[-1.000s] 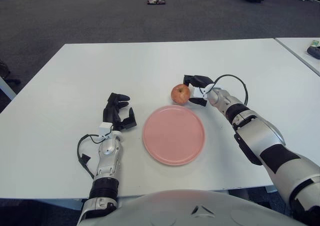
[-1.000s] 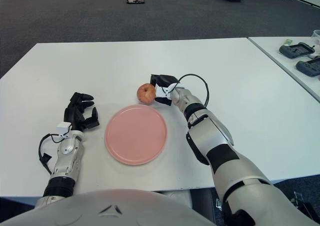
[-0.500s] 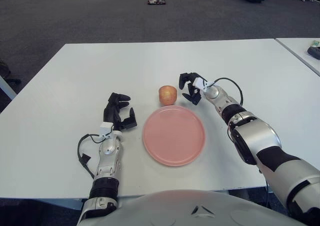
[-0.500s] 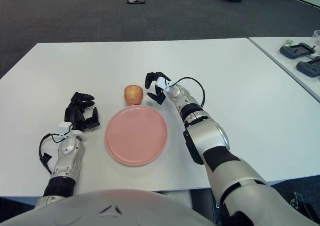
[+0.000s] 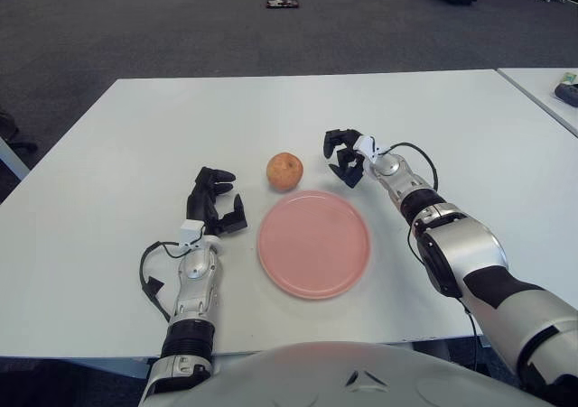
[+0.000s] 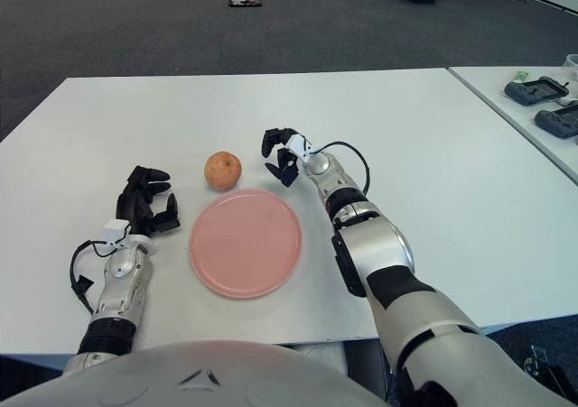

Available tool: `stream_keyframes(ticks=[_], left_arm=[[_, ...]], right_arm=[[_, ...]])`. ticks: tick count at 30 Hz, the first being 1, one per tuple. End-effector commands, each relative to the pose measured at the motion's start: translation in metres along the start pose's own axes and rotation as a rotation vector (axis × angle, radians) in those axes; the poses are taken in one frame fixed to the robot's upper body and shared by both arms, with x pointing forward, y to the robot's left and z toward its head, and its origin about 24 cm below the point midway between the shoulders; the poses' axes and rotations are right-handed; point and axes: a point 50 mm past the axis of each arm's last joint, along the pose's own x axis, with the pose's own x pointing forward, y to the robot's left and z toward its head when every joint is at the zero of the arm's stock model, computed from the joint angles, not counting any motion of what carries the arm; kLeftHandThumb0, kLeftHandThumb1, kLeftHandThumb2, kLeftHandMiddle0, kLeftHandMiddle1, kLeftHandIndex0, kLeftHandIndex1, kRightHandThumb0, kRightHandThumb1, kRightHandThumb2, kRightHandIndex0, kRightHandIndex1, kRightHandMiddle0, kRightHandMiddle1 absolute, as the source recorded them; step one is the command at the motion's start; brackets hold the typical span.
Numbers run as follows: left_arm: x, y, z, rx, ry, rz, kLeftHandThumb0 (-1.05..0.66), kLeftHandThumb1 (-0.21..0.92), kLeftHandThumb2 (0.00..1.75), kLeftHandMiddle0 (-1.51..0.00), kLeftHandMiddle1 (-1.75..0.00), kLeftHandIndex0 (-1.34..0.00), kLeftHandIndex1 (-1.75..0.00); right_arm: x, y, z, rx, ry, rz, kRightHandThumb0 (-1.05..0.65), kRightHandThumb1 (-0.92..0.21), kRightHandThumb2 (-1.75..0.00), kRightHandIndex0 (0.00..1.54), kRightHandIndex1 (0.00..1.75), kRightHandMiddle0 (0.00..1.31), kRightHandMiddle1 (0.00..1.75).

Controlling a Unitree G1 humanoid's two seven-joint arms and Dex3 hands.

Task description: Put the apple into the plate.

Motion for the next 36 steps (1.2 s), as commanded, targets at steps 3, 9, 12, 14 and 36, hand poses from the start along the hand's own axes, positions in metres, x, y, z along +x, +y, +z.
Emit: stream_keyframes(ticks=[3,9,12,14,36], left_arm=[[-0.014,0.005,-0.025,0.02,0.137,0.016,-0.01,0.13,1.54,-0.72,-1.75,-0.56,-1.72],[-0.014,0.005,-0.024,0.02,0.138,0.018,-0.01,0.14,1.52,-0.71,-1.75,-0.57,-1.7],[-0.014,0.005,-0.025,0.022,0.139,0.018,-0.01,0.15,1.51,-0.7,-1.75,-0.56,-1.7],[-0.014,0.005,-0.025,0.023,0.139,0.018,-0.01,0.15,1.51,-0.7,-1.75,-0.56,-1.71],[-0.014,0.002,-0.025,-0.004,0.136,0.021,-0.01,0.19,1.47,-0.67,-1.75,-0.5,-1.74]], right_arm=[[0.001,-0.005,0.005,0.024,-0.024,-0.017,-0.01,0.07,-1.75,0.9,1.72,0.68,1.75],[0.001,-0.006,0.01,0.018,-0.061,-0.018,-0.01,0.06,-1.75,0.9,1.72,0.68,1.75],[0.002,-0.006,0.016,-0.003,-0.091,-0.007,-0.01,0.07,-1.75,0.9,1.74,0.69,1.72],[0.004,-0.006,0.021,-0.016,-0.103,0.007,-0.01,0.06,-1.74,0.91,1.74,0.67,1.71],[0.013,0.019,0.057,-0.375,-0.234,0.232,-0.84,-0.55,-0.9,0.0,0.35,0.0,0.8]])
